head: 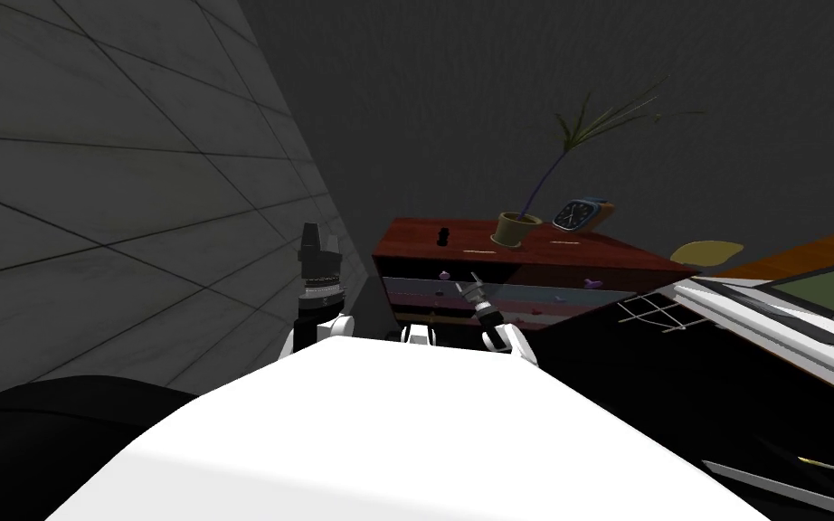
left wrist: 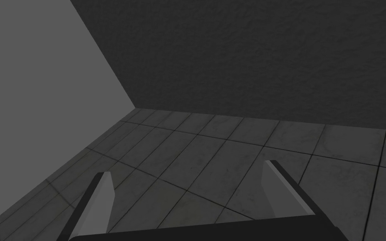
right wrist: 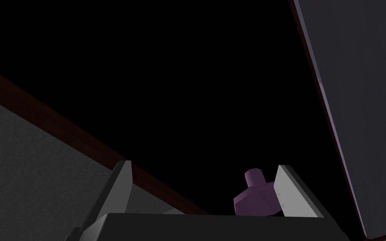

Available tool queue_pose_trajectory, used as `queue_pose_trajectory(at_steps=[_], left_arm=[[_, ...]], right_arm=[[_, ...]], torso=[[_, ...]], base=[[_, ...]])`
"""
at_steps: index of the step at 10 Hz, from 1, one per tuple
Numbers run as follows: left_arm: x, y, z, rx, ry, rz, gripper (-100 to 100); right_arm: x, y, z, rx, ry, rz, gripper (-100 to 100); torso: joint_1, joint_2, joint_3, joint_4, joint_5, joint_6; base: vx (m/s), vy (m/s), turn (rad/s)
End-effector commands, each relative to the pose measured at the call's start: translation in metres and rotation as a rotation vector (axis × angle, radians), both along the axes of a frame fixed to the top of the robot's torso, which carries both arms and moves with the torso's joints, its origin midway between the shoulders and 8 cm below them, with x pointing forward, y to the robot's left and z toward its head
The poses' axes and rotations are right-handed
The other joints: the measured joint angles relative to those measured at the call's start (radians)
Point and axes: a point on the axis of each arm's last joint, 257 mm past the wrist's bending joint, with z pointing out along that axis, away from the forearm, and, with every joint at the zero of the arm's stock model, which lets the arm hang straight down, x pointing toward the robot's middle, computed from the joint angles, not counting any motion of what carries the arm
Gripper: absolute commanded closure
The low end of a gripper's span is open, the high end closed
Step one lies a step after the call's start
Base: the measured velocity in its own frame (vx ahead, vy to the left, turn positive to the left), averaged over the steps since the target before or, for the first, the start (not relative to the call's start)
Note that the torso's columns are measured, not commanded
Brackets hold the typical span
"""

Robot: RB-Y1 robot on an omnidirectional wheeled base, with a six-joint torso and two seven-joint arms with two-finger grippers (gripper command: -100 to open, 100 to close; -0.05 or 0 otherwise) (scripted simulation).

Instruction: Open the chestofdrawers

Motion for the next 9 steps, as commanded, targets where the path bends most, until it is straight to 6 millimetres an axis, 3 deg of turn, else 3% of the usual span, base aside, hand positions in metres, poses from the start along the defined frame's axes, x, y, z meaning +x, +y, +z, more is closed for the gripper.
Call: queue_pose_trajectory(at_steps=[1, 5, 8, 9], left_arm=[[0.0, 0.0, 0.0, 0.0, 0.0, 0.0, 0], [0.0, 0.0, 0.0, 0.0, 0.0, 0.0, 0], [0.0, 0.0, 0.0, 0.0, 0.0, 0.0, 0], [0.0, 0.0, 0.0, 0.0, 0.0, 0.0, 0]], right_arm=[[0.002, 0.01, -0.017, -0.079, 0.008, -0.004, -100], [0.004, 0.033, -0.03, -0.093, 0.012, -0.012, -100], [0.006, 0.029, -0.026, -0.101, 0.01, -0.013, -100], [0.007, 0.028, -0.026, -0.099, 0.011, -0.015, 100]], torso=[[0.001, -0.001, 0.0, 0.0, 0.0, 0.0], [0.001, 0.0, 0.0, 0.0, 0.0, 0.0], [0.002, -0.002, -0.001, 0.0, 0.0, 0.0], [0.001, -0.001, -0.001, 0.0, 0.001, 0.0]], base=[[0.034, 0.131, -0.12], [0.009, 0.108, -0.059], [0.029, 0.037, 0.027], [0.006, 0.003, -0.01]])
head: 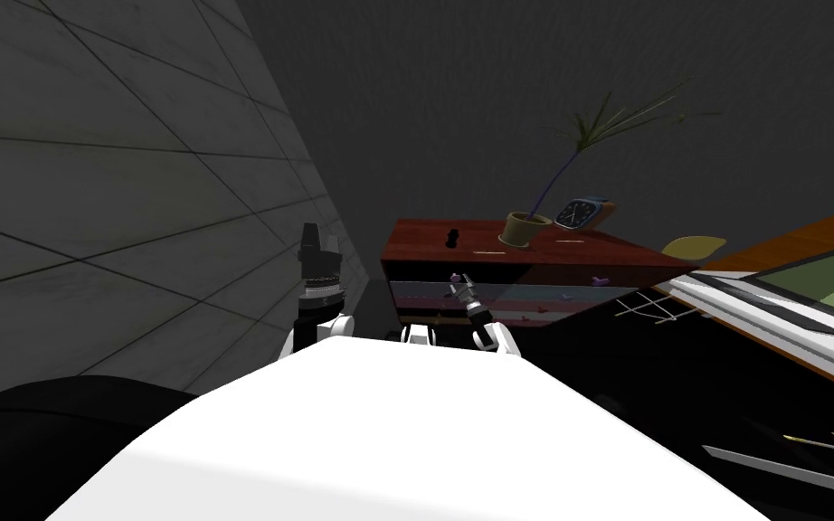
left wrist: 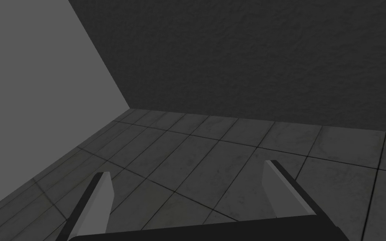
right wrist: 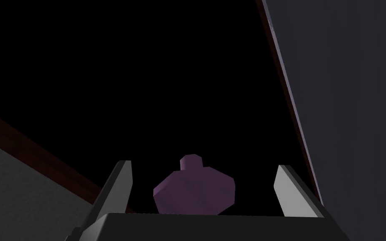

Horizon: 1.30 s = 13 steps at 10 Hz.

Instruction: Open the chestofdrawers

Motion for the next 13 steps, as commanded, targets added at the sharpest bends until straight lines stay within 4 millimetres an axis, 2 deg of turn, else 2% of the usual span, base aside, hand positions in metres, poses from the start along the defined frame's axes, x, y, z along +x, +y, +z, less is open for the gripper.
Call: queue_pose_trajectory(at_steps=[1, 5, 13], left_arm=[[0.0, 0.0, 0.0, 0.0, 0.0, 0.0, 0], [0.0001, 0.0, 0.0, 0.0, 0.0, 0.0, 0], [0.0, 0.0, 0.0, 0.0, 0.0, 0.0, 0]], right_arm=[[0.0, -0.0006, 0.0026, 0.0, -0.003, 0.002, 100], [-0.001, -0.0009, 0.0059, -0.001, -0.002, 0.008, 100], [-0.0088, 0.0014, 0.0027, -0.002, 0.006, 0.021, 100]], torso=[[-0.001, 0.001, 0.001, 0.0, -0.001, -0.001], [0.002, 0.002, 0.002, 0.0, -0.001, -0.002], [0.001, -0.001, -0.001, 0.0, 0.0, 0.0]], base=[[-0.09, -0.018, -0.029], [-0.203, -0.002, -0.012], [-0.141, -0.006, -0.018]])
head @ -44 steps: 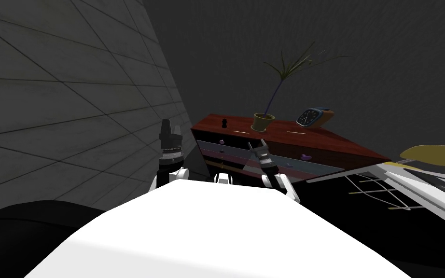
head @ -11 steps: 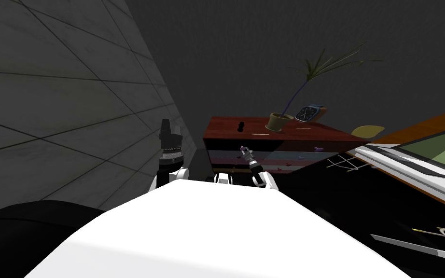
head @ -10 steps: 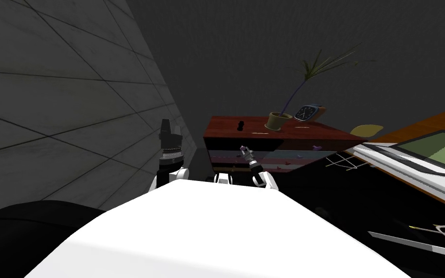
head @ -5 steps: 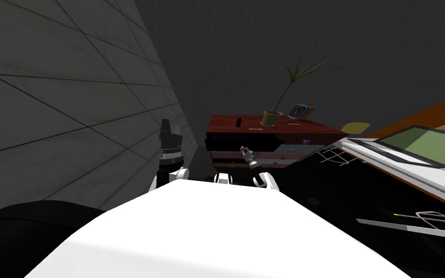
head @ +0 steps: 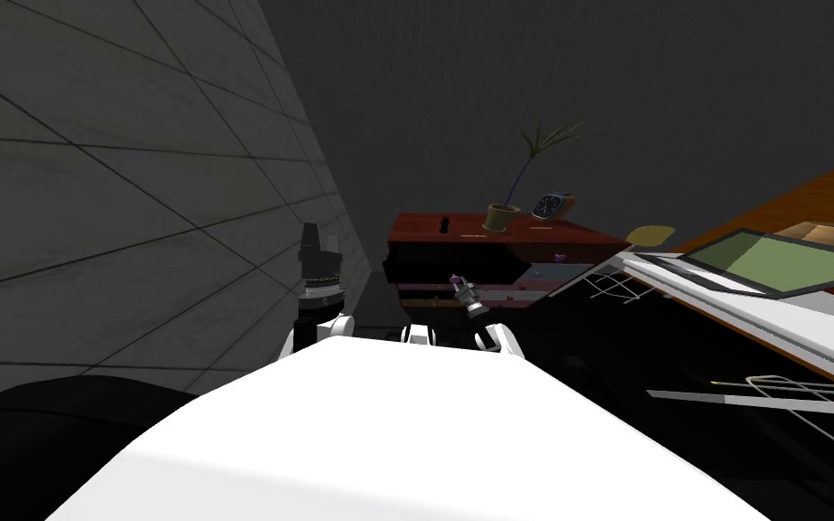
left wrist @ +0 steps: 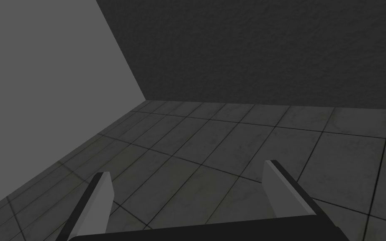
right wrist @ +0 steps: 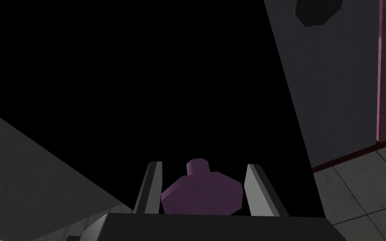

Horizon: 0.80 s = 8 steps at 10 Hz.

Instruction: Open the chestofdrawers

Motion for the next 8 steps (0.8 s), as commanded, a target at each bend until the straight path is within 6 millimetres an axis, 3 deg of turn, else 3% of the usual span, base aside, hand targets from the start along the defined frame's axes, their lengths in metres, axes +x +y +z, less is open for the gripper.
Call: queue_pose_trajectory(at_steps=[1, 6, 7, 8], left_arm=[[0.0, 0.0, 0.0, 0.0, 0.0, 0.0, 0], [0.0, 0.0, 0.0, 0.0, 0.0, 0.0, 0], [0.0, 0.0, 0.0, 0.0, 0.0, 0.0, 0], [0.0, 0.0, 0.0, 0.0, 0.0, 0.0, 0]], right_arm=[[-0.003, 0.002, 0.0, 0.001, 0.001, 0.008, 100], [-0.009, 0.004, -0.001, 0.001, 0.002, 0.018, 100], [-0.002, -0.003, 0.006, -0.002, 0.002, 0.008, -100], [0.002, -0.008, 0.01, -0.003, 0.004, 0.002, -100]], torso=[[0.001, 0.002, 0.002, 0.0, -0.001, 0.0], [0.001, -0.001, -0.001, 0.0, 0.0, -0.001], [0.0, 0.003, 0.002, 0.0, -0.001, -0.001], [0.001, -0.001, 0.0, 0.0, 0.0, -0.001]], base=[[-0.184, 0.004, -0.037], [-0.168, -0.01, -0.025], [-0.112, 0.004, 0.041], [-0.037, 0.013, 0.093]])
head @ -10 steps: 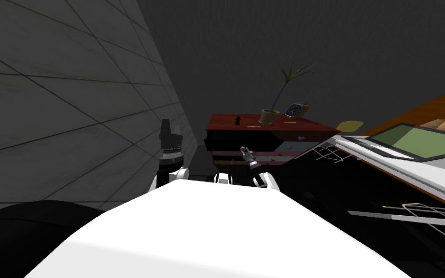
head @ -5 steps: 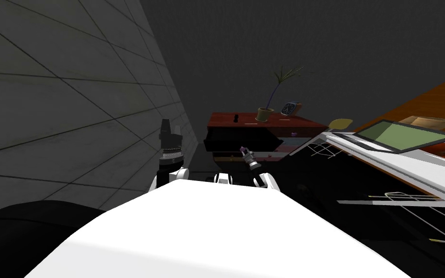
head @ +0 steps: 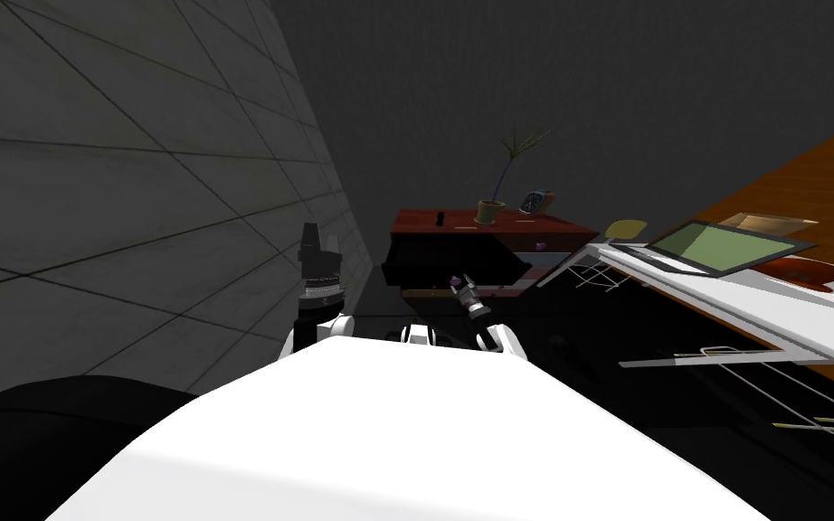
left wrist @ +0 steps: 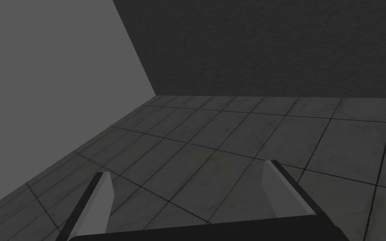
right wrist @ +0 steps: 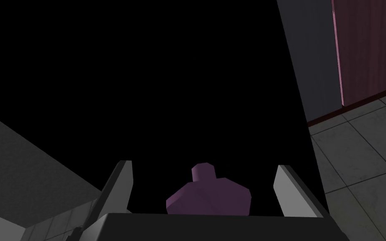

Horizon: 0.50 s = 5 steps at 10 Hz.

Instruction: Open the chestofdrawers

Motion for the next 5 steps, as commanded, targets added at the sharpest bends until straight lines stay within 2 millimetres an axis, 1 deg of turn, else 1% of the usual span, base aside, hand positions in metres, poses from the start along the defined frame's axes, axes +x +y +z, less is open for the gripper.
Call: queue_pose_trajectory(at_steps=[1, 3, 4, 5], left_arm=[[0.0, 0.0, 0.0, 0.0, 0.0, 0.0, 0], [0.0, 0.0, 0.0, 0.0, 0.0, 0.0, 0], [0.0, 0.0, 0.0, 0.0, 0.0, 0.0, 0], [0.0, 0.0, 0.0, 0.0, 0.0, 0.0, 0]], right_arm=[[0.011, -0.013, 0.011, 0.0, 0.008, -0.018, -100], [0.019, -0.024, 0.021, -0.005, 0.008, -0.033, -100], [0.019, -0.024, 0.021, -0.001, 0.009, -0.033, -100], [0.023, -0.029, 0.027, -0.001, 0.009, -0.041, -100]], torso=[[0.0, -0.003, -0.002, 0.0, 0.0, 0.0], [0.0, 0.0, -0.001, 0.001, 0.001, 0.0], [-0.001, 0.003, 0.001, 0.002, 0.0, 0.001], [-0.001, 0.005, 0.002, 0.003, 0.001, 0.002]], base=[[-0.028, 0.016, 0.07], [-0.035, 0.017, 0.077], [-0.034, 0.013, 0.026], [-0.033, 0.021, 0.047]])
